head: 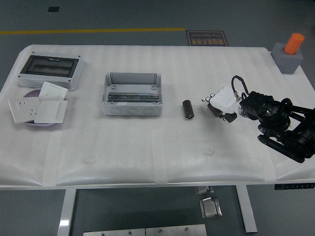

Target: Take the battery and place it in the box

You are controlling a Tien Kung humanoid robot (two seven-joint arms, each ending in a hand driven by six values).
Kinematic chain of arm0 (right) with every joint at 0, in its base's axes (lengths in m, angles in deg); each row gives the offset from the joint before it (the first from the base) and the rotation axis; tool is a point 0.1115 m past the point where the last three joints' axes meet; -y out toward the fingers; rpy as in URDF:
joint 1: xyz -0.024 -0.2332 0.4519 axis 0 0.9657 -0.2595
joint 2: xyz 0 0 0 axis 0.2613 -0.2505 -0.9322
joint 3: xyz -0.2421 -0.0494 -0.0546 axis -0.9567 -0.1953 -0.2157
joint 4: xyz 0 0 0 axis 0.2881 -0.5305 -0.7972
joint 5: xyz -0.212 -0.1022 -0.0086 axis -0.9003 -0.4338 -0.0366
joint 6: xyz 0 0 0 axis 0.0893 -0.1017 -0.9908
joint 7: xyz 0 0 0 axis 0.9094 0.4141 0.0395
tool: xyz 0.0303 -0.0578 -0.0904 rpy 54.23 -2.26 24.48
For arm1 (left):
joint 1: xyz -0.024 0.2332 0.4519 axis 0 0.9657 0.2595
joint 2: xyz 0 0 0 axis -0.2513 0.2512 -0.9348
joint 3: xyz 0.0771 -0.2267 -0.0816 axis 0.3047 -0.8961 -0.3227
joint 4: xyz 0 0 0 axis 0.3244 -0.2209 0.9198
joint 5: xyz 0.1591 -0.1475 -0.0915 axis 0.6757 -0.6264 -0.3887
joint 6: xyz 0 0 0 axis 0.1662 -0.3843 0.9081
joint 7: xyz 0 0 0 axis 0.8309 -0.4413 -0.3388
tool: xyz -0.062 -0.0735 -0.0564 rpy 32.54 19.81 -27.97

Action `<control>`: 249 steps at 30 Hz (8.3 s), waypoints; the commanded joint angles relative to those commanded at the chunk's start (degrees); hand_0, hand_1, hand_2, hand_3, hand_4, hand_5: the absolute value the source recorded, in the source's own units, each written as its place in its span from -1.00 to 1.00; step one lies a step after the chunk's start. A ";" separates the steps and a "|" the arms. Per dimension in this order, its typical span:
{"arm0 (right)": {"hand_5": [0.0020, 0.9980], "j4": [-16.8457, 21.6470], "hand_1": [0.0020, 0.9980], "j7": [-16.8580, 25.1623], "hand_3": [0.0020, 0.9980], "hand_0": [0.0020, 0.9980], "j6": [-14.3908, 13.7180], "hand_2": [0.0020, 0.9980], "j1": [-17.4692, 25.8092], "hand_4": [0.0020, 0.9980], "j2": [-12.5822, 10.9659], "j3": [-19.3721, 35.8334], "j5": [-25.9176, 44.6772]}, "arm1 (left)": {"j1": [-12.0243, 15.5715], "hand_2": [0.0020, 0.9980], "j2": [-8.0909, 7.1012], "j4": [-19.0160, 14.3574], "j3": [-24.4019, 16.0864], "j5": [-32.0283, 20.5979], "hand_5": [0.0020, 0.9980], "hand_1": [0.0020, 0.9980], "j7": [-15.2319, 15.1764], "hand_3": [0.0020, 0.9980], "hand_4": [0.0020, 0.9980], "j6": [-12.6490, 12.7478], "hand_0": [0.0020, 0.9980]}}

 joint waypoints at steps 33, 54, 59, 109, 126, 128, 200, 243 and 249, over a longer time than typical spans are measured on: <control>-0.57 -1.45 0.22 0.86 0.39 -0.07 -4.28 0.46 0.88 -0.09 -0.14 -0.72 1.17 | 0.03 0.00 0.41 -0.46 2.88 -2.24 -0.17 0.24 -1.93 0.22 0.04 0.65 0.19; -0.58 10.31 0.21 -8.76 0.39 -0.10 -20.03 0.45 -2.44 -0.08 4.32 2.10 8.08 | 0.53 0.00 0.86 -0.26 0.98 -0.17 -0.16 0.24 -1.63 0.22 0.06 1.00 0.19; -0.57 9.02 0.22 -8.69 0.39 -0.10 -20.55 0.44 -3.14 -0.08 9.37 3.63 8.89 | 0.39 0.00 0.77 -0.24 0.65 0.16 -0.15 0.24 -1.54 0.23 0.07 0.96 0.19; 0.40 -3.72 0.98 -6.30 1.00 1.00 -17.65 1.00 -2.65 1.00 19.62 5.98 26.77 | -0.01 -0.02 1.22 -0.28 -0.05 1.10 -0.15 0.24 -0.92 0.22 0.08 0.53 0.19; 0.36 5.48 0.76 -5.54 0.97 1.00 -18.28 0.79 0.08 1.00 2.06 -5.39 23.10 | -0.24 -0.03 1.15 -0.25 1.32 -1.33 -0.16 0.24 -1.49 0.21 0.04 0.94 0.19; 0.36 4.69 0.76 -5.24 0.97 1.00 -18.44 0.79 -0.10 1.00 1.83 -6.63 23.58 | -0.26 -0.03 1.15 -0.26 1.35 -1.30 -0.16 0.24 -1.51 0.21 0.04 0.95 0.19; 0.13 -9.02 0.51 -0.48 0.76 0.71 -10.98 0.59 -1.55 0.68 9.55 -3.11 19.61 | -0.94 -0.04 0.81 -0.55 2.35 -0.58 -0.15 0.24 -2.17 0.22 0.04 0.99 0.19; 0.13 -9.30 0.46 0.11 0.65 0.65 -13.00 0.53 -0.10 0.50 10.15 -2.92 20.93 | -1.46 -0.02 0.60 -0.89 4.79 -2.74 -0.13 0.24 -3.62 0.22 0.05 1.73 0.19; 0.13 -8.95 0.45 0.12 0.58 0.64 -13.04 0.50 -0.02 0.50 10.32 -2.85 21.50 | -1.29 -0.02 0.62 -0.92 4.95 -3.04 -0.13 0.24 -3.77 0.22 0.05 1.74 0.19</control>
